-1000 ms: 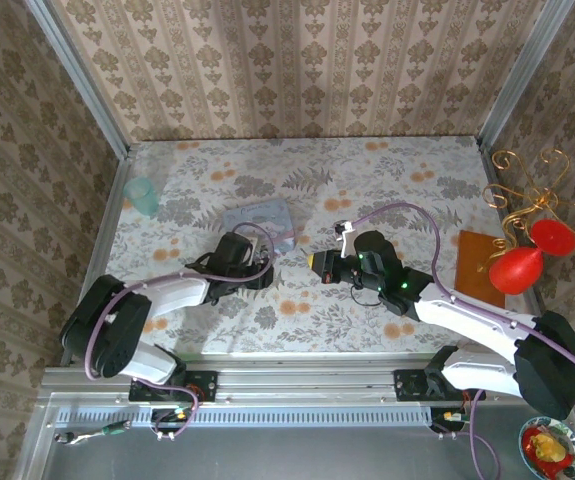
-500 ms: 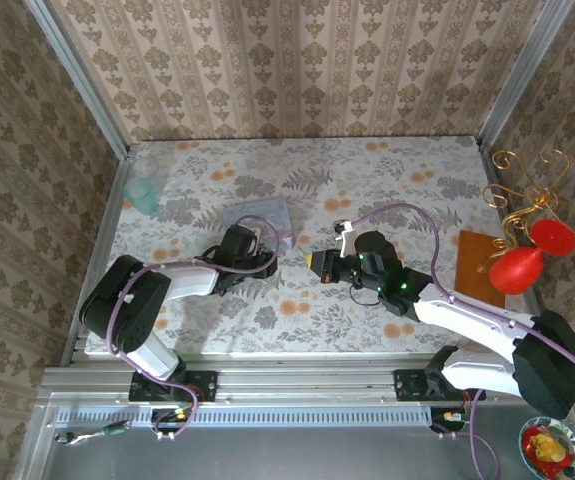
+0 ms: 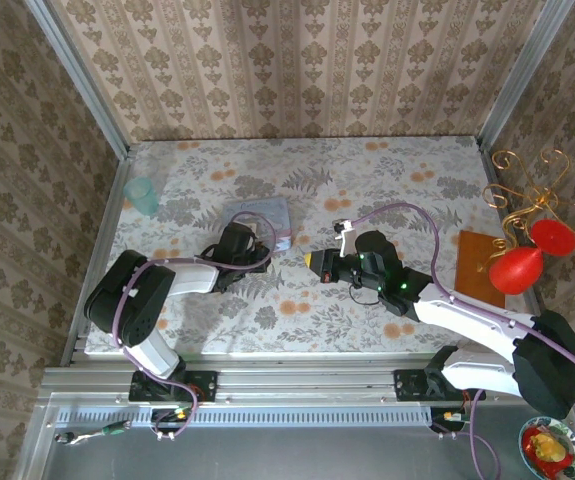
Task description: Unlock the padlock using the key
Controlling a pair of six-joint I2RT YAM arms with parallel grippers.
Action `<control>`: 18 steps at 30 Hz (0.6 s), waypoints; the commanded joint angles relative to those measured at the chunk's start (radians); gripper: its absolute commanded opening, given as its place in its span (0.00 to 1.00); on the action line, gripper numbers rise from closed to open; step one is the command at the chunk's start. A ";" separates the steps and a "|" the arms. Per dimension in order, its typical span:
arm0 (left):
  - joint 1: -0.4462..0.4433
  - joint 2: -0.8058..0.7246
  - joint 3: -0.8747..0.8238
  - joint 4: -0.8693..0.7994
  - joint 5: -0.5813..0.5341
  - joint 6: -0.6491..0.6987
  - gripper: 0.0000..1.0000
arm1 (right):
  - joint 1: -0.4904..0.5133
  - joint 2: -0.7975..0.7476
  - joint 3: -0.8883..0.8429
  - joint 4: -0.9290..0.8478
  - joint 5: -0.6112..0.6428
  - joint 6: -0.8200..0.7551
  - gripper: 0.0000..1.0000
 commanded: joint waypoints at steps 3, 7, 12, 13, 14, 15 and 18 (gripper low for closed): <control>0.008 -0.043 -0.020 0.039 0.060 -0.066 0.09 | -0.003 0.023 -0.013 0.026 -0.004 0.012 0.00; 0.012 -0.067 -0.016 0.000 0.151 -0.162 0.07 | -0.003 0.057 -0.005 0.013 -0.021 0.032 0.00; 0.040 -0.100 -0.018 -0.034 0.324 -0.307 0.05 | -0.022 0.150 0.013 0.019 -0.131 0.087 0.00; 0.047 -0.107 -0.030 -0.015 0.347 -0.328 0.05 | -0.034 0.172 0.020 0.015 -0.164 0.099 0.00; 0.056 -0.116 -0.045 0.005 0.371 -0.353 0.05 | -0.045 0.197 0.028 0.016 -0.200 0.107 0.00; 0.063 -0.125 -0.056 0.018 0.391 -0.373 0.05 | -0.050 0.213 0.034 0.017 -0.224 0.110 0.00; 0.072 -0.147 -0.065 0.035 0.443 -0.408 0.05 | -0.052 0.287 0.048 0.036 -0.266 0.123 0.00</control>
